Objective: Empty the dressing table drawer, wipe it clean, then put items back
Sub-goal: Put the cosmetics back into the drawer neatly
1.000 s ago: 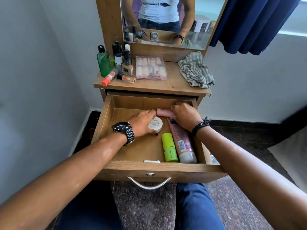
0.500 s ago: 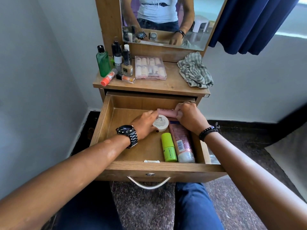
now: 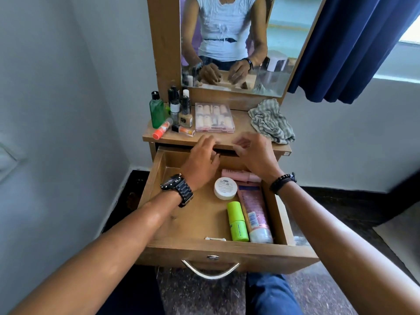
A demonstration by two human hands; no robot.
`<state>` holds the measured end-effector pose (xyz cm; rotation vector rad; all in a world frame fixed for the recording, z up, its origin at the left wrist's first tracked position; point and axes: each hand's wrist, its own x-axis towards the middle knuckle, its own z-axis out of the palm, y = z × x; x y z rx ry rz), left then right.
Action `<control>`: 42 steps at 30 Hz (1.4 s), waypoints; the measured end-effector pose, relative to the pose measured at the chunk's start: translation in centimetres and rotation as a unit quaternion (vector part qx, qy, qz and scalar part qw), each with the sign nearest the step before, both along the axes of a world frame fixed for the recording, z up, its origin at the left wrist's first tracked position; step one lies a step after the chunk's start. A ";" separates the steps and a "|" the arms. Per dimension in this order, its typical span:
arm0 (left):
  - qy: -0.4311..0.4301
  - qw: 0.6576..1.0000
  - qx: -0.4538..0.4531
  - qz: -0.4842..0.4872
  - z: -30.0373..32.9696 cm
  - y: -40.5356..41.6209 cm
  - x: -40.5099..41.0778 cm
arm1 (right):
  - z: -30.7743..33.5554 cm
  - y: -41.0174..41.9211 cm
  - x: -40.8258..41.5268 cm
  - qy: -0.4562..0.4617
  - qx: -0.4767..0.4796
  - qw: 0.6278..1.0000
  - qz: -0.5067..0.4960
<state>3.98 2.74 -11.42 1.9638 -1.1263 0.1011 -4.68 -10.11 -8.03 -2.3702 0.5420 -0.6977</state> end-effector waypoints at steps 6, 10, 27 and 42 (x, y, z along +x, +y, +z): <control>-0.010 0.998 -0.011 0.057 0.8 -1.3 0.8 | 0.6 -0.3 4.0 0.056 -0.096 0.994 0.007; 0.008 0.994 0.054 0.092 0.4 -1.9 1.2 | -0.8 -0.8 5.3 0.132 -0.160 0.977 0.042; 0.148 0.979 -0.085 0.113 0.3 -2.4 -0.4 | -1.0 -0.5 0.9 0.002 -0.085 0.992 -0.088; 0.357 0.918 -0.121 0.122 2.5 -0.5 -1.3 | -0.9 0.1 -3.3 -0.115 0.313 0.933 -0.133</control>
